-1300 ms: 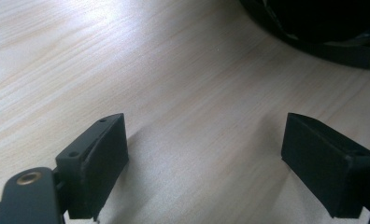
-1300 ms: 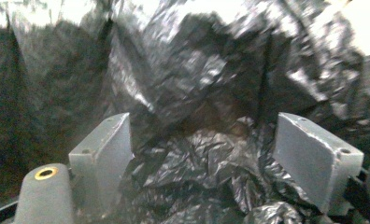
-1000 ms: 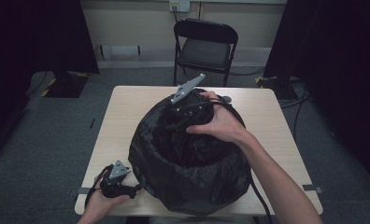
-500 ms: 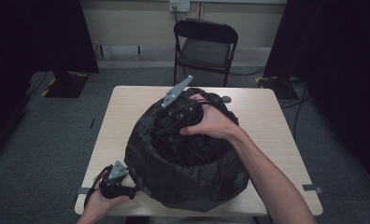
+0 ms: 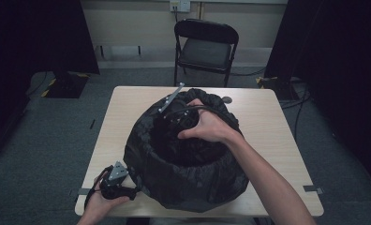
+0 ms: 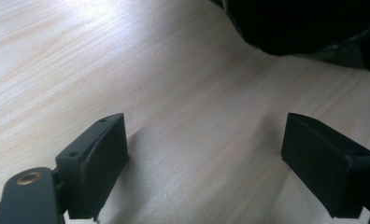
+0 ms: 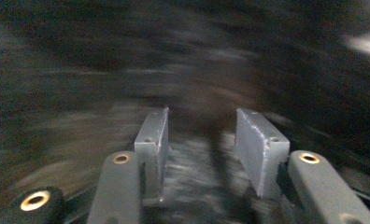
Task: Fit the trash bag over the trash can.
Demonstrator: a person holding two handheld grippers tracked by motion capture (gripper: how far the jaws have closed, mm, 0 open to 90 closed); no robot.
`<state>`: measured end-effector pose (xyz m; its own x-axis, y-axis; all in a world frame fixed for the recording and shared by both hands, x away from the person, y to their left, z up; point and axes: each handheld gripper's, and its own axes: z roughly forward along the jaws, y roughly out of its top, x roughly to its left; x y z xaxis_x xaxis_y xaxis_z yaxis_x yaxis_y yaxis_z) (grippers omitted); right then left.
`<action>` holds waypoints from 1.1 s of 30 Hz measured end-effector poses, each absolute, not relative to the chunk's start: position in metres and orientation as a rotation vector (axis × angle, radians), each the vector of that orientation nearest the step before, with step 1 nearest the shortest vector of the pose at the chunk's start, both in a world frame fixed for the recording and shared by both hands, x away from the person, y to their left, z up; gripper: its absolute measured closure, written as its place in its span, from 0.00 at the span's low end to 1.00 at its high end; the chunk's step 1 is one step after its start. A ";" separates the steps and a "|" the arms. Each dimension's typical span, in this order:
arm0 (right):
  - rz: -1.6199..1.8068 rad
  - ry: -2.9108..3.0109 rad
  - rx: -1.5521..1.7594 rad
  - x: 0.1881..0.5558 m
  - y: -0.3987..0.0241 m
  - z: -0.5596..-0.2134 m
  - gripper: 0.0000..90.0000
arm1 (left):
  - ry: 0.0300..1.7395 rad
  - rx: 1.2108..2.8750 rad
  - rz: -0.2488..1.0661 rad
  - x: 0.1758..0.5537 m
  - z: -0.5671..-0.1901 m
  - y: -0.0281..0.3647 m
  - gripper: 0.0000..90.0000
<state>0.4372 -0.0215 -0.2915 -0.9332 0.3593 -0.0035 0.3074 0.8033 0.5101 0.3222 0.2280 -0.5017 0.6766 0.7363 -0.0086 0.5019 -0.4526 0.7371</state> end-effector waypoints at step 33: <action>0.864 2.843 0.667 0.437 -0.047 -0.270 0.37 | 0.948 2.146 0.404 0.322 -0.502 0.228 0.16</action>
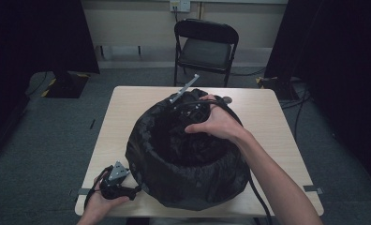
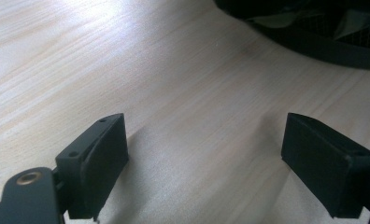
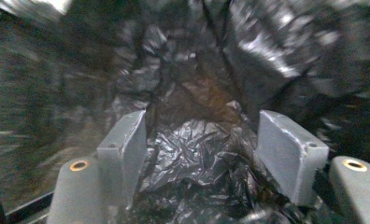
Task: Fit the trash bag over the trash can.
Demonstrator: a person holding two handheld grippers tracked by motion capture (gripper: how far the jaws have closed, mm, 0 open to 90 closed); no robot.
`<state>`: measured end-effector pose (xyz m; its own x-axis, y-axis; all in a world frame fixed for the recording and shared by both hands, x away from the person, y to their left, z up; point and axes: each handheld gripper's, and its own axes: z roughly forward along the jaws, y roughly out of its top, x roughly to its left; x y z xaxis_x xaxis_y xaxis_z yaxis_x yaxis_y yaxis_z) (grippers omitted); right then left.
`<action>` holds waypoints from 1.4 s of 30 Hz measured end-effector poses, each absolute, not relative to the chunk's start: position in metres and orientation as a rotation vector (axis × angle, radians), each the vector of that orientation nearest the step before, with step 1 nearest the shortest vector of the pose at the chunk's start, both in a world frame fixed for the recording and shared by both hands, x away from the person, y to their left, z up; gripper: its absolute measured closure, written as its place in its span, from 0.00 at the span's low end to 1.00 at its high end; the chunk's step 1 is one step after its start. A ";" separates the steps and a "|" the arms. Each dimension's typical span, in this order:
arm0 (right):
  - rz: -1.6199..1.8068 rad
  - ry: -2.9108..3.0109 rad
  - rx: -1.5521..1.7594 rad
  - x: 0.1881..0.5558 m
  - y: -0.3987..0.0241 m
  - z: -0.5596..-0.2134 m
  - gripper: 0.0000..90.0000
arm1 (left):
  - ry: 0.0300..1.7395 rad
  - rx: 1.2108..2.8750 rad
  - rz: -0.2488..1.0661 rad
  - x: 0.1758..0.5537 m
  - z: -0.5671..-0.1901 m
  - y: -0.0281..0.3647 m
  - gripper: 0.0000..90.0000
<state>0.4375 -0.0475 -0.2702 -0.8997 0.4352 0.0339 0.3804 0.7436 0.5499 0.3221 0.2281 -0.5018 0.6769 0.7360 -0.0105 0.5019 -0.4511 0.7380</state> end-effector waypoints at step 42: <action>1.307 2.281 0.802 0.363 -0.182 -0.243 0.15 | 0.985 2.137 0.424 0.322 -0.502 0.225 0.15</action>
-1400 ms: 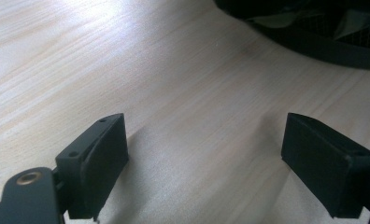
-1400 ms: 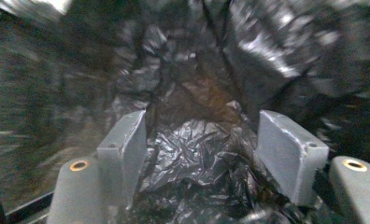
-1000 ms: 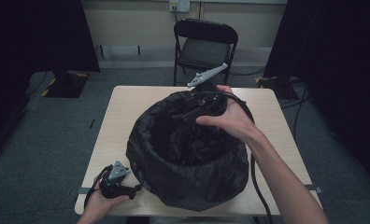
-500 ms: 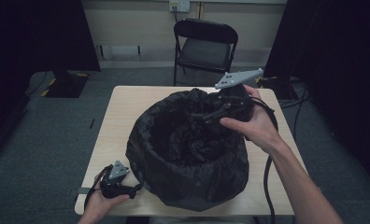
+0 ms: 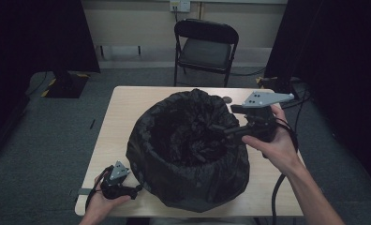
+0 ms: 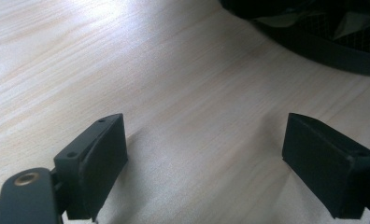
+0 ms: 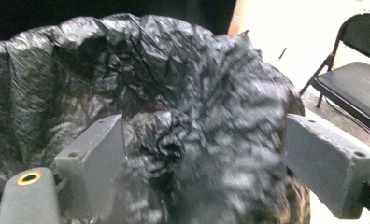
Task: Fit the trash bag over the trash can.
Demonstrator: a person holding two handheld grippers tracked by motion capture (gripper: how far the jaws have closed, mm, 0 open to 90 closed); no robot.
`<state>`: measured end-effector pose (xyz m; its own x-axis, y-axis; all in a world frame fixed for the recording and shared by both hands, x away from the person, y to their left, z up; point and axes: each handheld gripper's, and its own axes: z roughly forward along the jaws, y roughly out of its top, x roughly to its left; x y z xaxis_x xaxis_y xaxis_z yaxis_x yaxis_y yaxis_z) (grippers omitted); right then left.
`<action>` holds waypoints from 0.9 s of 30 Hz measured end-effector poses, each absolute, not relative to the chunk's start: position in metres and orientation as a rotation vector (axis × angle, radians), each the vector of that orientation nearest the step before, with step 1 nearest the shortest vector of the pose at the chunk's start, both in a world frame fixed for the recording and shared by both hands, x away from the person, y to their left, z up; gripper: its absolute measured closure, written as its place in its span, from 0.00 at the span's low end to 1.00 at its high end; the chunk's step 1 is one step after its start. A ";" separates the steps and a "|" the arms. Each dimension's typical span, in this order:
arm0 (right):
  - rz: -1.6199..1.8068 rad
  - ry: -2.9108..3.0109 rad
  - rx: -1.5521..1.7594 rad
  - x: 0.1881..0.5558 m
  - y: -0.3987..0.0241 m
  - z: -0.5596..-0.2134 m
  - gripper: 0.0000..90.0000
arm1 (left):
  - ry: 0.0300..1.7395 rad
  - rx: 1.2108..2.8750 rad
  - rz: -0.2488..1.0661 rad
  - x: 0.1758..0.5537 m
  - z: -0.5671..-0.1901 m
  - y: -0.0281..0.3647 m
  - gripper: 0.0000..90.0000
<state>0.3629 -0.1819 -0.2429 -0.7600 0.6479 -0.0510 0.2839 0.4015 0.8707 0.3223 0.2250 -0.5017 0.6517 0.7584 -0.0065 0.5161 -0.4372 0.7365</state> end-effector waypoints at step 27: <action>1.319 2.039 1.047 0.334 -0.269 -0.292 0.15 | 1.005 2.143 0.426 0.322 -0.502 0.220 0.09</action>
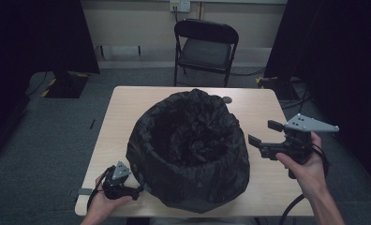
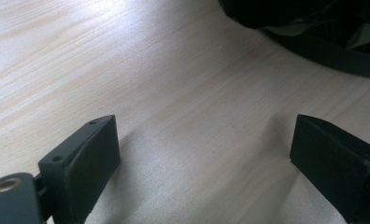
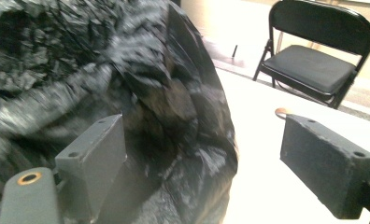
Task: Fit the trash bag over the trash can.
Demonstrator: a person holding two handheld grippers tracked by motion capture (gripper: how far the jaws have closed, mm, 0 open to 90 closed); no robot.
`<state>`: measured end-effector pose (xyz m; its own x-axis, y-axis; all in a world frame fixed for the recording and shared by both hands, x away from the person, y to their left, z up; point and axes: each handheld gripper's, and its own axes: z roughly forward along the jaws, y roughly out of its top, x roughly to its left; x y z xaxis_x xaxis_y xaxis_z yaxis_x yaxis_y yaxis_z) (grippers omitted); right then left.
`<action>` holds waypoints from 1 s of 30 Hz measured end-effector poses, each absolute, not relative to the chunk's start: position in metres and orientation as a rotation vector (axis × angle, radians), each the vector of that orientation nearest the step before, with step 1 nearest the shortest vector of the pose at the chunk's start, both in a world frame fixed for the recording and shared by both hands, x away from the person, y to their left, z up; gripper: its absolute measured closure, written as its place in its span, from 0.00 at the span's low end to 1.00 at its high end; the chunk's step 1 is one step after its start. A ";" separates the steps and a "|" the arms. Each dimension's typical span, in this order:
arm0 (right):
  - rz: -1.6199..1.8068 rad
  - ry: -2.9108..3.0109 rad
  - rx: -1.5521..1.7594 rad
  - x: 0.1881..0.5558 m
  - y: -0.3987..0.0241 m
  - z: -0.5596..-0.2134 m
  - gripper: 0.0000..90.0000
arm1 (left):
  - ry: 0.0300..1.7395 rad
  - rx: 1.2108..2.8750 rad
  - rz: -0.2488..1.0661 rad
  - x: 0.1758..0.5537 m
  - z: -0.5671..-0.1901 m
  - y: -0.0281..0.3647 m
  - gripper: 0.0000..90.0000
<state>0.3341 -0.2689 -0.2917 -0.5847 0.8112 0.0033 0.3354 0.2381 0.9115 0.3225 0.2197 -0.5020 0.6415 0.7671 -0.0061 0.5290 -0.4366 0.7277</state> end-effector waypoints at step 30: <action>1.089 1.955 1.421 0.336 -0.331 -0.422 0.16 | 1.028 2.145 0.435 0.324 -0.502 0.217 0.05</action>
<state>0.3364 -0.3308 -0.4218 -0.3413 0.9376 0.0671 0.5505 0.1415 0.8228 0.3239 0.2166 -0.5022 0.6270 0.7790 -0.0025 0.5411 -0.4332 0.7208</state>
